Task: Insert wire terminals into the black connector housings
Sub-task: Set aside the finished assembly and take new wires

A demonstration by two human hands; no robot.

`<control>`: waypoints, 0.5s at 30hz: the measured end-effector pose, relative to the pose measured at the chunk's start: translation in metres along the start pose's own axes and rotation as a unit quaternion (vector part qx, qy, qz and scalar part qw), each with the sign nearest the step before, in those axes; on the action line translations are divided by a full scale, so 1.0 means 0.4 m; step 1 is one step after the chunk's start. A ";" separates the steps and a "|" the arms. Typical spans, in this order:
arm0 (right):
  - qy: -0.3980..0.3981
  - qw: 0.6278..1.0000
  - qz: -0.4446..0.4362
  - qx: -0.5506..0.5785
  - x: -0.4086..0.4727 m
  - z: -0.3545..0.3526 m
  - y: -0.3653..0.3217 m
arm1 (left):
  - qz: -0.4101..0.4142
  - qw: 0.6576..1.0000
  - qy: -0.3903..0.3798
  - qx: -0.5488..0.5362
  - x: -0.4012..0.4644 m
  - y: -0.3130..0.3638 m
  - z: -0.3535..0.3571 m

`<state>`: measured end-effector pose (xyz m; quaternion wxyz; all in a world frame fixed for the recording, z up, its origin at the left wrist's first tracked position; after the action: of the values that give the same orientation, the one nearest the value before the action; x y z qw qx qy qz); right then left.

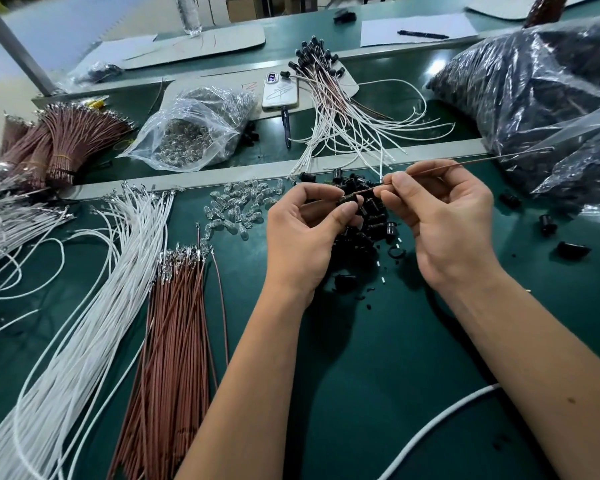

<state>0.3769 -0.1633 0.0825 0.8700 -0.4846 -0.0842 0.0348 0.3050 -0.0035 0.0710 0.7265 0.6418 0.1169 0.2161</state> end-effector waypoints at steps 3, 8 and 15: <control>0.010 1.000 0.000 0.002 0.001 -0.004 -0.002 | -0.002 1.000 0.002 -0.006 0.001 0.000 -0.003; 0.009 1.000 0.003 0.001 -0.001 -0.001 0.000 | -0.007 1.000 0.000 -0.012 -0.001 0.001 0.002; -0.014 1.000 0.009 0.003 -0.009 0.014 0.013 | 0.002 1.000 0.001 0.008 -0.007 0.005 0.011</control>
<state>0.3727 -0.1566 0.0806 0.8700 -0.4819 -0.0916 0.0500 0.3040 -0.0085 0.0734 0.7208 0.6475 0.1178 0.2176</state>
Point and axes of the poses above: each hand's wrist, its own x-axis towards the middle knuckle, its own z-axis out of the palm, y = z × x, the point moved 7 cm from there along x, towards the middle knuckle, and after that the axes turned 3 degrees about x, right-handed, at the moved point
